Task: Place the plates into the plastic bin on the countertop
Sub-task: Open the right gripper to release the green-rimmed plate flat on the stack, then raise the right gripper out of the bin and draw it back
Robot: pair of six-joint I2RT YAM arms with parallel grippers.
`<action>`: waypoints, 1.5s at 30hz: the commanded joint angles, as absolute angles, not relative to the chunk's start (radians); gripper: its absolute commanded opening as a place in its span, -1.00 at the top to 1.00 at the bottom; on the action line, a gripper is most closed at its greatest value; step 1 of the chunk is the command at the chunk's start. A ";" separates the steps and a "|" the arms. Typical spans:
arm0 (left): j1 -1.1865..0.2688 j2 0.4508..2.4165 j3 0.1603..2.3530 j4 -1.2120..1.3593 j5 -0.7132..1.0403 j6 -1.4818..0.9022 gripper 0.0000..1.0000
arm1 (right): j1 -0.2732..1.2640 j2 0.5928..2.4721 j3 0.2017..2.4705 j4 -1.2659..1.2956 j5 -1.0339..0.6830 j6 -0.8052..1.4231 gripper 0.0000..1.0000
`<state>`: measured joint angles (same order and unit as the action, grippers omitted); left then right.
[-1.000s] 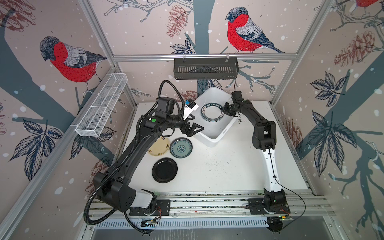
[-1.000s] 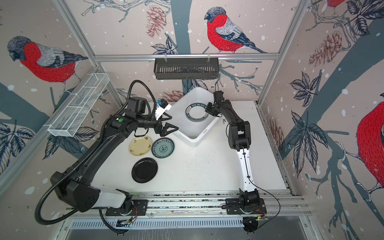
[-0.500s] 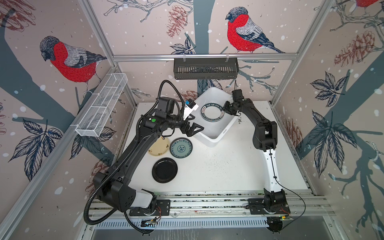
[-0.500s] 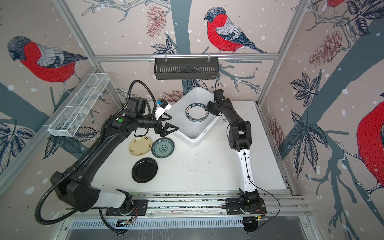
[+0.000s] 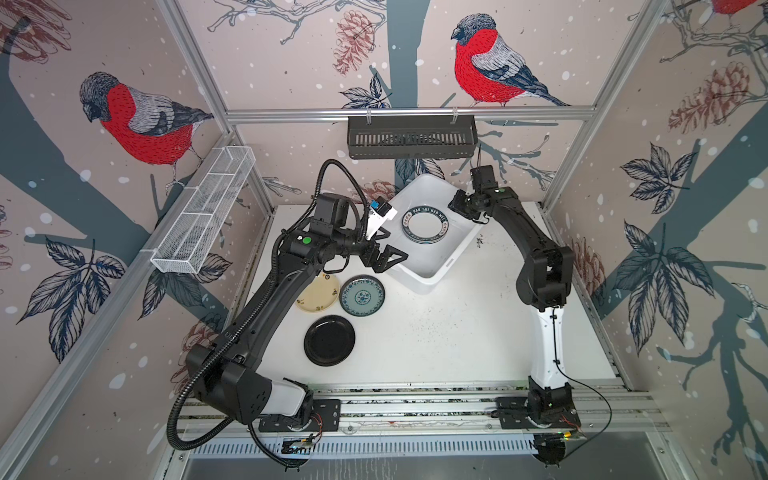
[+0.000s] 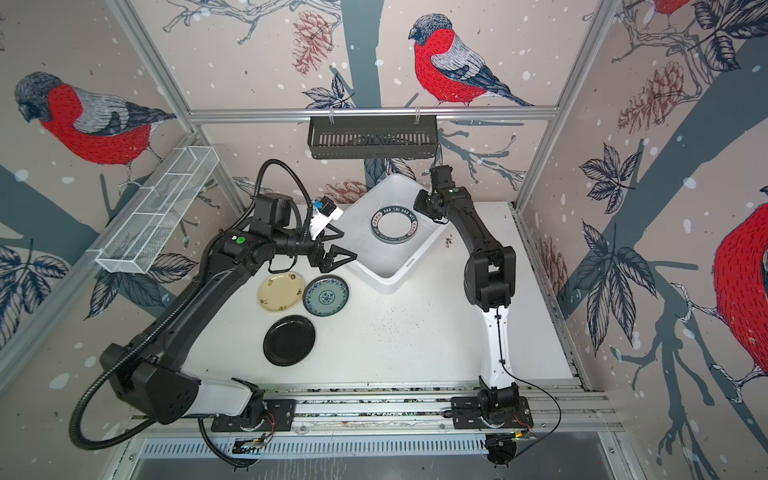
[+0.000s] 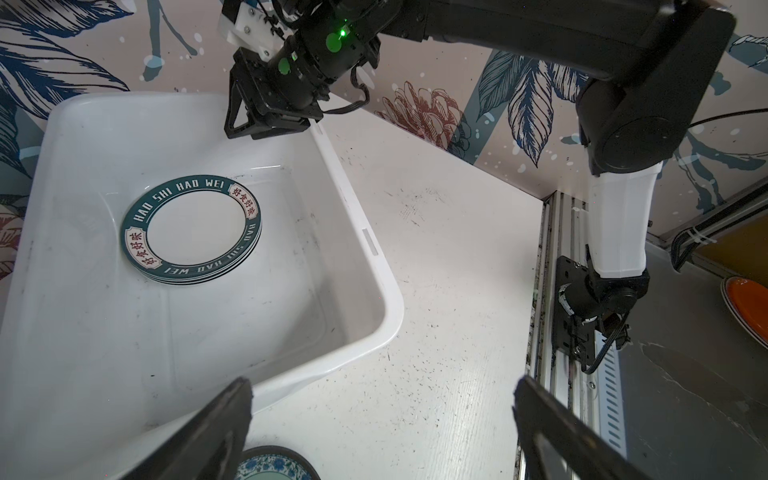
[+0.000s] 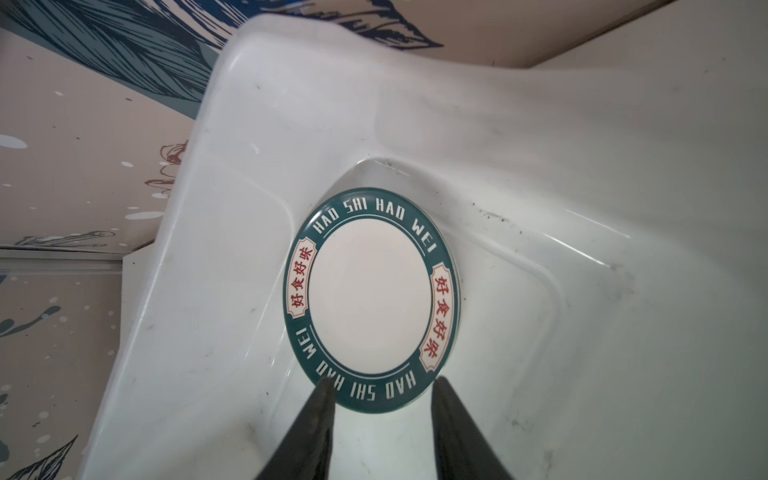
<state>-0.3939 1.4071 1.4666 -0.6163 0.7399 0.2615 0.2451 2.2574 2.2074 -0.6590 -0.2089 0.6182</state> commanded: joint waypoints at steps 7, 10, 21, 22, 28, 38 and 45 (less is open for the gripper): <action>-0.394 1.402 1.479 -0.612 0.770 0.272 -0.95 | 0.192 2.104 2.121 -0.709 -0.084 0.541 0.13; -0.394 1.405 1.480 -0.612 0.770 0.270 -0.95 | 0.144 2.094 2.103 -0.693 -0.109 0.546 0.12; -0.393 1.396 1.458 -0.598 0.697 0.251 -0.95 | 0.050 2.151 2.115 -0.670 -0.195 0.538 0.11; -0.393 1.394 1.453 -0.590 0.686 0.244 -0.95 | 0.046 2.164 2.129 -0.674 -0.194 0.532 0.11; -0.391 1.385 1.433 -0.583 0.658 0.238 -0.95 | 0.035 2.242 2.215 -0.726 -0.167 0.514 0.09; -0.392 1.381 1.431 -0.586 0.676 0.241 -0.95 | 0.043 2.281 2.219 -0.734 -0.140 0.506 0.04; -0.392 1.375 1.425 -0.585 0.680 0.245 -0.95 | 0.047 2.308 2.221 -0.758 -0.109 0.499 0.04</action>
<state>-0.3935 1.3819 1.4273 -0.6102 0.6552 0.2363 0.0452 2.3039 2.2150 -0.7334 -0.1455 0.5167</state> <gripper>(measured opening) 0.974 0.480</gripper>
